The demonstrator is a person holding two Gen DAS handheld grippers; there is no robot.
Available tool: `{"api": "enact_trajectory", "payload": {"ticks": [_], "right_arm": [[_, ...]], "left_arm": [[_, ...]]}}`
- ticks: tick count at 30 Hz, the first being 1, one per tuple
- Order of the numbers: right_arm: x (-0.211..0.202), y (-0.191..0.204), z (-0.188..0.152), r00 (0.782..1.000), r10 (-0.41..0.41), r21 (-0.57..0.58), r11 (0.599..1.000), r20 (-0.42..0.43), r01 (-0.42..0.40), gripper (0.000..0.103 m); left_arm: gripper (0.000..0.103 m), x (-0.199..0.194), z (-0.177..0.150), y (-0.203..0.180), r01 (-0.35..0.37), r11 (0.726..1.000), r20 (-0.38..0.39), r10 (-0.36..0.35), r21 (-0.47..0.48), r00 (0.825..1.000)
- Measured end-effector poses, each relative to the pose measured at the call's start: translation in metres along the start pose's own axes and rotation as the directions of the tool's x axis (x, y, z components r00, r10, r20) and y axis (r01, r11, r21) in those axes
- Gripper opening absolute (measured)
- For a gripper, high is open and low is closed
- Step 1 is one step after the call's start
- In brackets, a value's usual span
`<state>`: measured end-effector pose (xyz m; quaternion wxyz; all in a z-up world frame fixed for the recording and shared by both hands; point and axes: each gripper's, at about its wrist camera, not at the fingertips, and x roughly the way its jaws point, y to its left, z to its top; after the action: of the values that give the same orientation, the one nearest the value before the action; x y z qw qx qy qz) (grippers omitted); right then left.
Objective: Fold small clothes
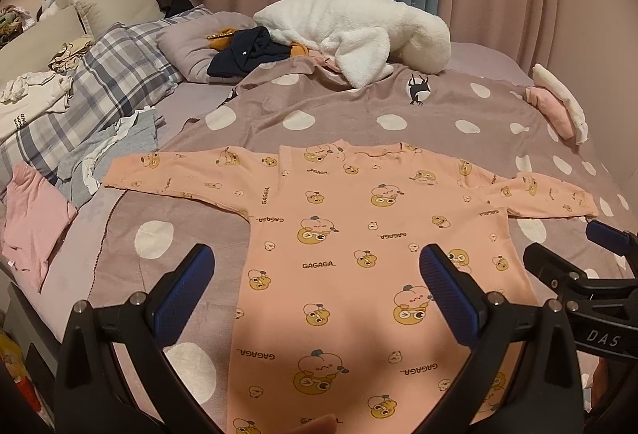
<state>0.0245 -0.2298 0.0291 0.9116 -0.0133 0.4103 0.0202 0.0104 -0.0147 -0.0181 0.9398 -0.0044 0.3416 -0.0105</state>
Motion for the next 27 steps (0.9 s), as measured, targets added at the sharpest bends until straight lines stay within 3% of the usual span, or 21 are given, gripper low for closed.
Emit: {"api": "enact_trajectory", "payload": {"ticks": [27], "right_arm": [[0.0048, 0.0011, 0.0021, 1.000, -0.011, -0.013, 1.000, -0.013, 0.011, 0.103]], "left_arm": [[0.103, 0.0029, -0.0019, -0.0041, 0.014, 1.000, -0.014, -0.014, 0.025, 1.000]]}}
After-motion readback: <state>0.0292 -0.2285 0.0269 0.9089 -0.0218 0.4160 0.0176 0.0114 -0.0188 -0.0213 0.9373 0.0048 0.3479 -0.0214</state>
